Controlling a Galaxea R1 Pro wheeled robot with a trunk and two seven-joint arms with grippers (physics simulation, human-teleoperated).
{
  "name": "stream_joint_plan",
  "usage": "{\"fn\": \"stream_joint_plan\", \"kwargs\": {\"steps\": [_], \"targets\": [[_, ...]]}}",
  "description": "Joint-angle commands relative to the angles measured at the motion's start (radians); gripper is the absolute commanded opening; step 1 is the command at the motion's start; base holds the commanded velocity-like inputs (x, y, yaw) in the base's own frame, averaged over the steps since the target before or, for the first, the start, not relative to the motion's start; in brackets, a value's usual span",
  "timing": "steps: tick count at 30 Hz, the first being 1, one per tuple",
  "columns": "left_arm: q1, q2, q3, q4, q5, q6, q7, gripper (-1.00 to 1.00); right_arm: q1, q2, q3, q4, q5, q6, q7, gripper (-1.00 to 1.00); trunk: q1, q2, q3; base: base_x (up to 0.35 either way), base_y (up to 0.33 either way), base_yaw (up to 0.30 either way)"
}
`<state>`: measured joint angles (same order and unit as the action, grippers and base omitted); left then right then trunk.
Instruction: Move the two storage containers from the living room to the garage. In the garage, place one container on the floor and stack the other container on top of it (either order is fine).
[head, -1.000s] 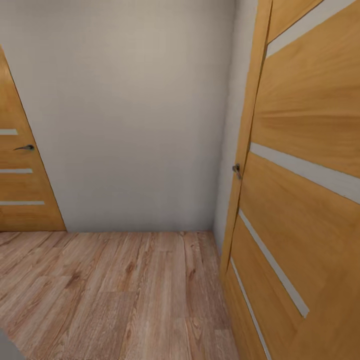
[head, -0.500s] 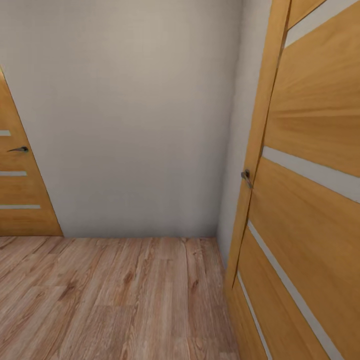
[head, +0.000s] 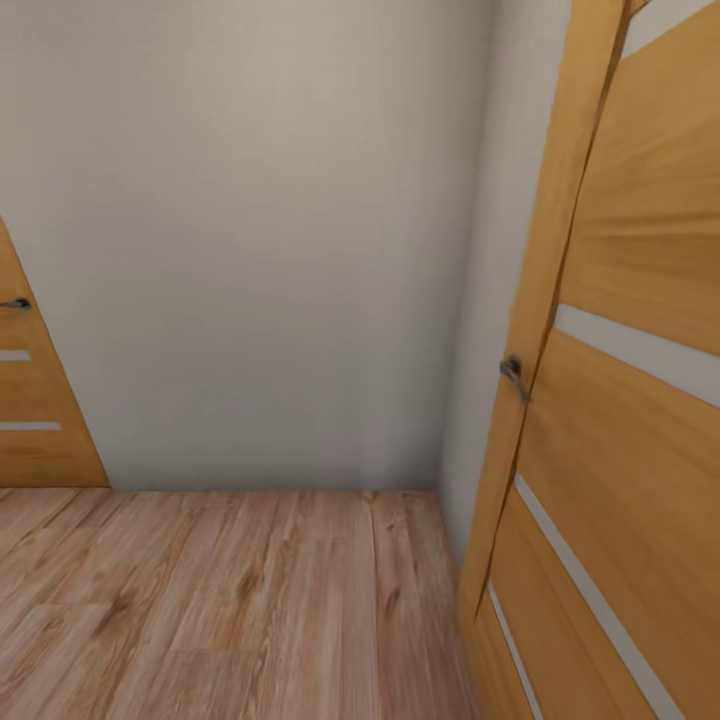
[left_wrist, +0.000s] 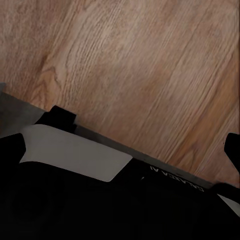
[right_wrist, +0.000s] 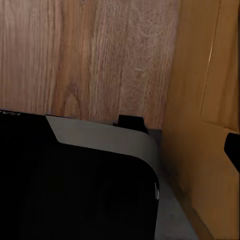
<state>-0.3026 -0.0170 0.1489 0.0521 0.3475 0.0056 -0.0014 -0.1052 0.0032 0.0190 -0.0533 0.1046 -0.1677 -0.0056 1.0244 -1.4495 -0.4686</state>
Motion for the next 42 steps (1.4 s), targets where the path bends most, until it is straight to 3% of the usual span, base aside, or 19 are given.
{"fn": "stream_joint_plan", "kwargs": {"steps": [1,42], "targets": [[-0.001,0.0,0.008,0.002,0.001,0.001,0.0,1.0,-0.001,0.0,0.001,0.001,0.007,-0.003,-0.001,1.0,0.001,0.0,-0.001,0.34,0.0,0.0],[-0.001,0.003,0.008,0.002,0.002,0.001,0.0,1.0,-0.001,0.0,0.001,0.001,0.007,-0.003,-0.001,1.0,0.001,0.0,-0.001,0.34,0.037,0.009]]}}
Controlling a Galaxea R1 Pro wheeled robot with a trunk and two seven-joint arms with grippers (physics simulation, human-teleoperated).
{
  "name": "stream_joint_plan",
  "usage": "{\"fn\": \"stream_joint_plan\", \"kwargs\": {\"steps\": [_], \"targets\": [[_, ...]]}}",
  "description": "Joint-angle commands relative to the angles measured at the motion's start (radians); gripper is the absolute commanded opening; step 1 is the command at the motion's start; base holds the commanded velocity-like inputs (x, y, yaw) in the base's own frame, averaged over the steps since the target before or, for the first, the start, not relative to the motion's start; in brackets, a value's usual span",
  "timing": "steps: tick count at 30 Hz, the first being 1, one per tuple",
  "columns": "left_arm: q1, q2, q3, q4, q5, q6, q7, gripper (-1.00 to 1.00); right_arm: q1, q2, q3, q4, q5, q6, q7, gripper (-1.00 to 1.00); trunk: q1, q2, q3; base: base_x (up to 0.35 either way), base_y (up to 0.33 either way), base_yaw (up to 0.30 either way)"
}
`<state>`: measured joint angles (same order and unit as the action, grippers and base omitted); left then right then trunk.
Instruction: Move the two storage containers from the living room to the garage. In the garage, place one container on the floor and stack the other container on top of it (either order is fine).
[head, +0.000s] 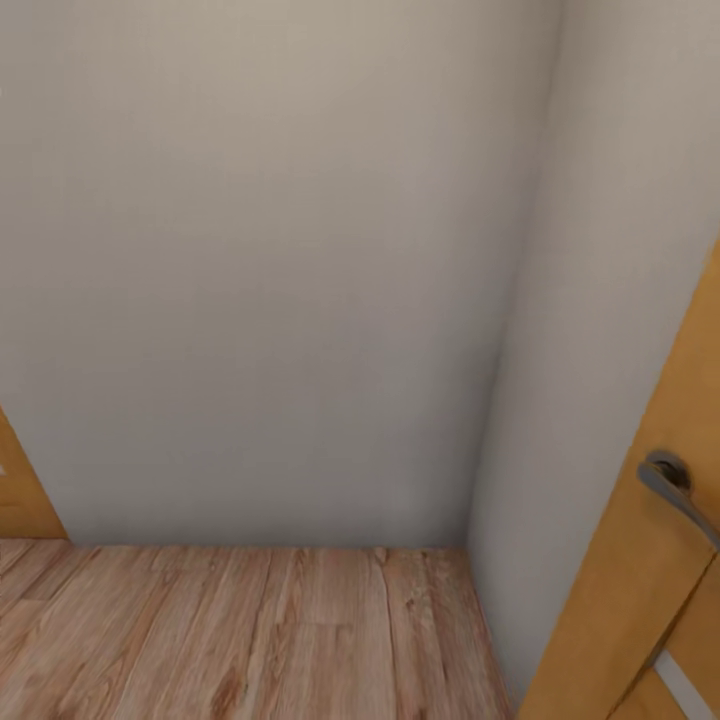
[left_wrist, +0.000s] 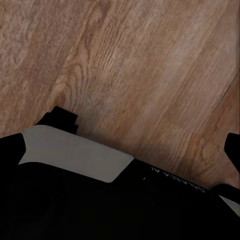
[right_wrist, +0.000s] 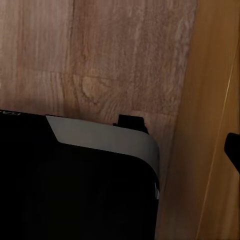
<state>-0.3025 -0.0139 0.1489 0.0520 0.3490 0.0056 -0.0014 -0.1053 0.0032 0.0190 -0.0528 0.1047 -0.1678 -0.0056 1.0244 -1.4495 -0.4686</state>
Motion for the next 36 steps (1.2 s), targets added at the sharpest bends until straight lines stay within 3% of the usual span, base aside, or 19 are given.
{"fn": "stream_joint_plan", "kwargs": {"steps": [1,11,25,36], "targets": [[-0.001,0.0,0.008,0.002,0.001,0.001,0.0,1.0,-0.001,0.0,0.001,0.001,0.007,-0.003,-0.001,1.0,0.001,0.0,-0.001,0.34,0.002,0.145],[-0.001,0.0,0.008,0.002,0.001,0.001,0.0,1.0,-0.001,0.0,0.001,0.001,0.007,-0.003,-0.001,1.0,0.001,0.0,-0.001,0.34,0.0,0.238],[-0.001,0.0,0.008,0.002,0.0,0.001,0.0,1.0,-0.001,0.001,-0.002,-0.001,0.028,-0.003,-0.001,1.0,0.001,0.0,-0.001,0.34,0.0,0.025],[-0.001,0.001,0.009,0.002,0.001,0.001,0.0,1.0,-0.001,0.001,-0.002,0.001,0.03,-0.003,-0.001,1.0,0.001,0.0,-0.001,0.329,0.0,0.269]]}}
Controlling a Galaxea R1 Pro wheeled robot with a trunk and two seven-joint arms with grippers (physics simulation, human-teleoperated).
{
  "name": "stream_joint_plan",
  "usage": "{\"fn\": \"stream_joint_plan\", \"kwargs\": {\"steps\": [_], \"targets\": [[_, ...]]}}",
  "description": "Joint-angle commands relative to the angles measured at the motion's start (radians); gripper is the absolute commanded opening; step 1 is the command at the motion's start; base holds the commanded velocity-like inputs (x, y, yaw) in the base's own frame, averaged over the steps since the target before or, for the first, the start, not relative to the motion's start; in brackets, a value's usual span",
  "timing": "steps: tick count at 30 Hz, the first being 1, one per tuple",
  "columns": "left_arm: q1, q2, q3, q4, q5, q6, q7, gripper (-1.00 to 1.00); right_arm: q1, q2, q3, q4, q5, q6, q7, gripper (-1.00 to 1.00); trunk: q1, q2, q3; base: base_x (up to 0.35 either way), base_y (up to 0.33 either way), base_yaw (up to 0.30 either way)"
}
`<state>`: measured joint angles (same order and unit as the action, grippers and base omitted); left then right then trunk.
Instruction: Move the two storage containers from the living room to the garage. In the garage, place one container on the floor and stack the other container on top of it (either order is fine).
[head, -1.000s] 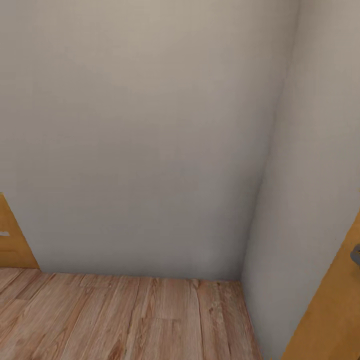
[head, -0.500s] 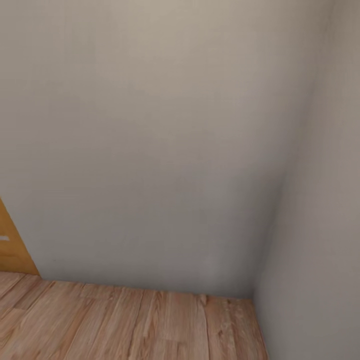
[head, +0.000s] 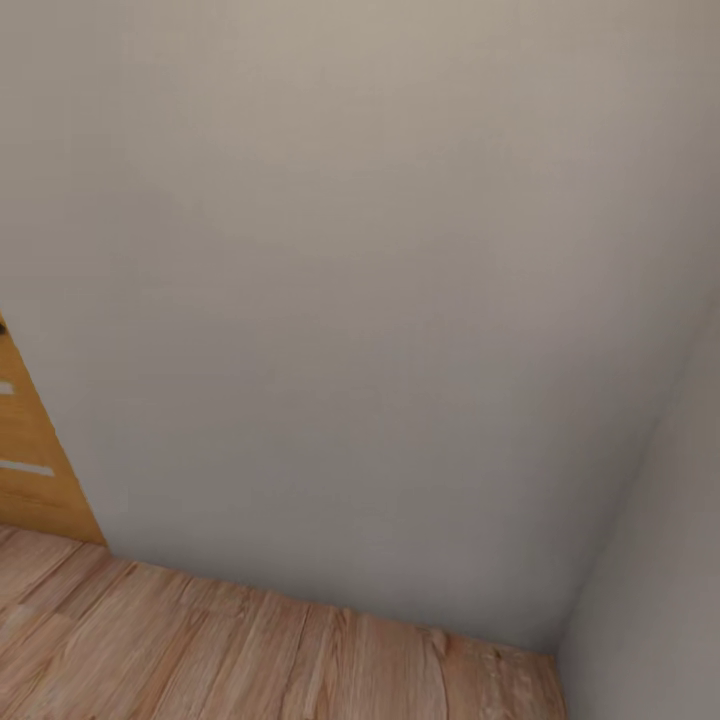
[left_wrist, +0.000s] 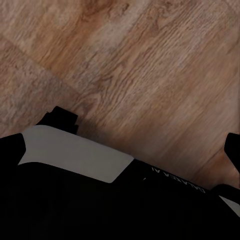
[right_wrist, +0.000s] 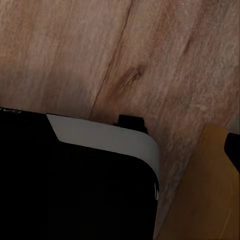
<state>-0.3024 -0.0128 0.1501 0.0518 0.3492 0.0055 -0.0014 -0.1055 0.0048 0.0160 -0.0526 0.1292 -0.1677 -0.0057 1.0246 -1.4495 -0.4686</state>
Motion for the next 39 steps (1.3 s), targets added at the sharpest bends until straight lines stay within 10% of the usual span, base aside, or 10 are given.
{"fn": "stream_joint_plan", "kwargs": {"steps": [1,39], "targets": [[-0.001,0.0,0.008,0.002,0.001,0.001,0.0,1.0,0.0,0.0,0.001,0.001,0.006,-0.003,-0.001,1.0,0.0,0.0,-0.001,0.233,0.0,0.289],[-0.001,0.005,0.008,0.002,0.001,-0.001,0.0,1.0,0.0,0.001,0.001,0.002,0.006,-0.003,-0.001,1.0,0.0,0.0,-0.001,0.063,0.015,0.289]]}}
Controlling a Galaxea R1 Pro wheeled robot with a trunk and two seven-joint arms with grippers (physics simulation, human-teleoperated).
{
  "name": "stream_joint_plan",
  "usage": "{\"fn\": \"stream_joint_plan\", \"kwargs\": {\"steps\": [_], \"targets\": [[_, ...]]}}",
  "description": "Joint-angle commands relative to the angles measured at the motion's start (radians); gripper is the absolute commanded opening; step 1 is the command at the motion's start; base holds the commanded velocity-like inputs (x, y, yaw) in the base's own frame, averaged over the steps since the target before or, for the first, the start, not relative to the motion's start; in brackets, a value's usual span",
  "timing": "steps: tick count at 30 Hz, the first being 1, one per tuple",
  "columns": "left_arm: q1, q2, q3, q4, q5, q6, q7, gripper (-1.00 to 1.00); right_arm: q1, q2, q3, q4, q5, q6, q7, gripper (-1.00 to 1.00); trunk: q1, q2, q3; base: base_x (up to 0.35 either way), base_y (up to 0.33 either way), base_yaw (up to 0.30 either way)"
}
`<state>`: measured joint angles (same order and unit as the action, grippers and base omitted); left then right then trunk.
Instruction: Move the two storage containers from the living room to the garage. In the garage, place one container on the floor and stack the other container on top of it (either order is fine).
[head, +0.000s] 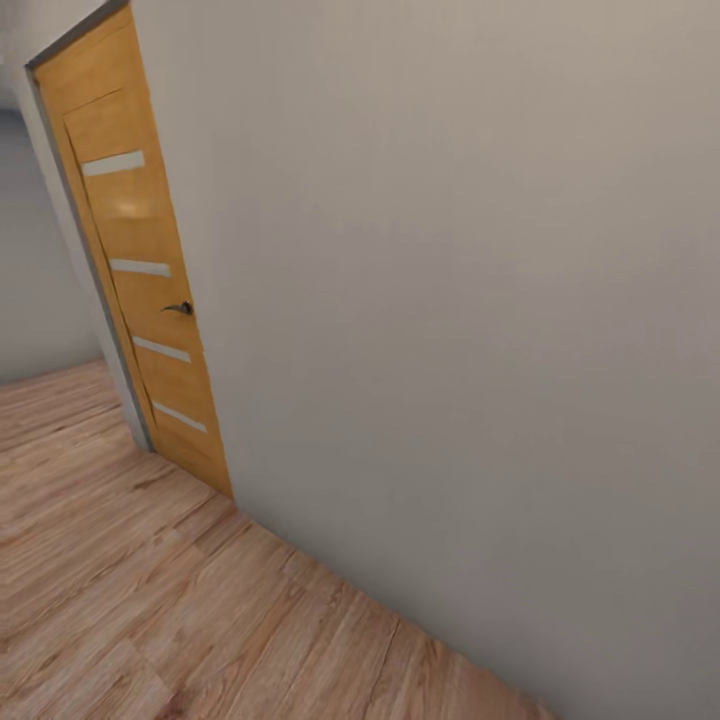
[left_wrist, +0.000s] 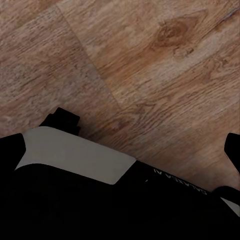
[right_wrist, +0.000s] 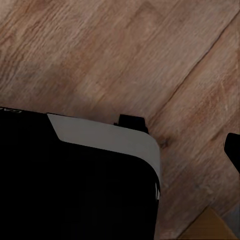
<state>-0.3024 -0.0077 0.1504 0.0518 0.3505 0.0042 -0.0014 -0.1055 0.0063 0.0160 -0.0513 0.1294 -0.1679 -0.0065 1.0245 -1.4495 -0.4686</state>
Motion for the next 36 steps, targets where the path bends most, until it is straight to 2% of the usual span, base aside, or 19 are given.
{"fn": "stream_joint_plan", "kwargs": {"steps": [1,36], "targets": [[-0.001,0.0,0.008,0.002,0.0,0.0,0.0,1.0,0.0,0.0,0.001,0.001,0.006,-0.003,-0.001,1.0,0.0,-0.001,-0.001,0.279,0.145,0.29],[-0.001,0.0,0.008,0.002,-0.002,0.0,-0.001,1.0,0.0,0.0,0.001,0.002,0.006,-0.002,-0.001,1.0,0.0,-0.001,-0.001,0.291,0.186,0.289]]}}
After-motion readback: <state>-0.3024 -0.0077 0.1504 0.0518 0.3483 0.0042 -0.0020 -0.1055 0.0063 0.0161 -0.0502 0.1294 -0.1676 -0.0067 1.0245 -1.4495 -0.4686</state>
